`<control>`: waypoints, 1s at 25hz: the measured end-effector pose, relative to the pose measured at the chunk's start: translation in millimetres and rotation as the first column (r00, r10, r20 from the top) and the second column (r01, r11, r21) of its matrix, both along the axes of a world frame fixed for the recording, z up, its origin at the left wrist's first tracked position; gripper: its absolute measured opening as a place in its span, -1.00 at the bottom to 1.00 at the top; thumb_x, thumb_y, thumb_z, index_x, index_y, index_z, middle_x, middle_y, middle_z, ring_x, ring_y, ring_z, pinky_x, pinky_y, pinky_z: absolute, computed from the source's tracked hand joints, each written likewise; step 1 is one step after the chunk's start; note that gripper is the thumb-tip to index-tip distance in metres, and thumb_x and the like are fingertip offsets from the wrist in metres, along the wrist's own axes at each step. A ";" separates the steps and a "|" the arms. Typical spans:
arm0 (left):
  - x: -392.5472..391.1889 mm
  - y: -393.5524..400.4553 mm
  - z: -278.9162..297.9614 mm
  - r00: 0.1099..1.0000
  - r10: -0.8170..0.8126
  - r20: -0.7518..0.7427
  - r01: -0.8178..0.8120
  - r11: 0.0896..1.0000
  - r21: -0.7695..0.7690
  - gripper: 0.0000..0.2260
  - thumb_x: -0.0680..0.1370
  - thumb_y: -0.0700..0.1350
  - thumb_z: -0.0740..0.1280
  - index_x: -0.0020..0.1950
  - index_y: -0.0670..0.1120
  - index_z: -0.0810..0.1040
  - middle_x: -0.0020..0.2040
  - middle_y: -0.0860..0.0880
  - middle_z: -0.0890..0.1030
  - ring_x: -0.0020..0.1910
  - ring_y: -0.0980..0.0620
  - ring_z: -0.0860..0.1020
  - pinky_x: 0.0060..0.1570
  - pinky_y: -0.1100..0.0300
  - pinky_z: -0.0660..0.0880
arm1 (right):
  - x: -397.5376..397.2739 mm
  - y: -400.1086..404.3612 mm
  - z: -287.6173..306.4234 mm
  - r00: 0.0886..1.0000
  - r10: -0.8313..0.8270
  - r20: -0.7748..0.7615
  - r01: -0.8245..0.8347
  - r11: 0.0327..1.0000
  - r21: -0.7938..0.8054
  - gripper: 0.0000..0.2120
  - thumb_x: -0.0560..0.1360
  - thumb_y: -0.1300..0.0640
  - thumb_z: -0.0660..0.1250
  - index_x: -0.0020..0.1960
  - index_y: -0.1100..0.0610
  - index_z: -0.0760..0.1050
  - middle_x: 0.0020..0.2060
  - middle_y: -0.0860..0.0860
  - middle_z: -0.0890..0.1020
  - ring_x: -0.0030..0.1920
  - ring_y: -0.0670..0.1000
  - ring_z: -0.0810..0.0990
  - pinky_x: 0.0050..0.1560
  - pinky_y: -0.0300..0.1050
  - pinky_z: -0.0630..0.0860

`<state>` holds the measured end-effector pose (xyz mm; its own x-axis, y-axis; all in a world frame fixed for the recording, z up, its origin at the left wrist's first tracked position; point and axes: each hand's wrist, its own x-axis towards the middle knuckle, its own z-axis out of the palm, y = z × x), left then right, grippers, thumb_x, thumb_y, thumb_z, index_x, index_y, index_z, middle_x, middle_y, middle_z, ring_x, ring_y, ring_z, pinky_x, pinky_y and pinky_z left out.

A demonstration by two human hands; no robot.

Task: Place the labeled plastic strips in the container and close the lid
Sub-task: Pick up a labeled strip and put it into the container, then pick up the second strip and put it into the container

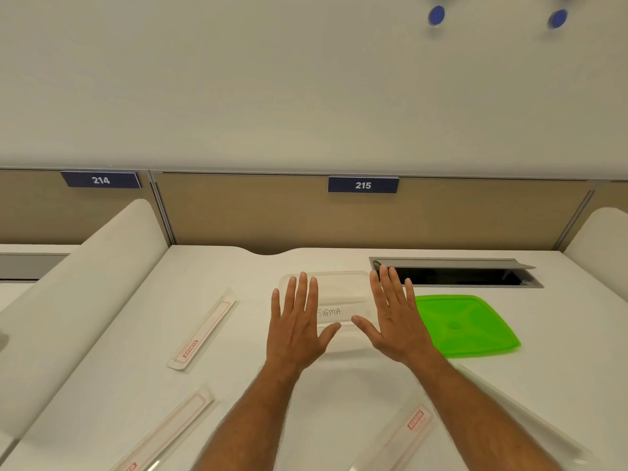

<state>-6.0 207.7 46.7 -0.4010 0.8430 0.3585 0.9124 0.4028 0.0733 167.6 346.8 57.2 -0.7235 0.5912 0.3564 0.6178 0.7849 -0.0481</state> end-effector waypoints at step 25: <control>135.9 -41.0 -41.9 0.824 -0.019 0.566 0.285 0.877 -0.386 -0.35 0.30 0.39 0.31 0.31 0.13 0.47 0.25 0.09 0.57 0.23 0.02 0.52 0.18 0.04 0.47 | 126.4 -43.0 -54.5 0.905 0.276 0.323 -0.256 0.961 -0.104 -0.79 0.40 0.07 0.42 0.03 0.04 0.65 -0.07 0.01 0.72 -0.02 0.04 0.66 0.31 -0.02 0.49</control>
<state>129.9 166.7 4.8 -0.2651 0.9192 -0.2912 0.8312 0.3709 0.4141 294.0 303.8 2.7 -0.9270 0.3728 0.0404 0.3748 0.9242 0.0730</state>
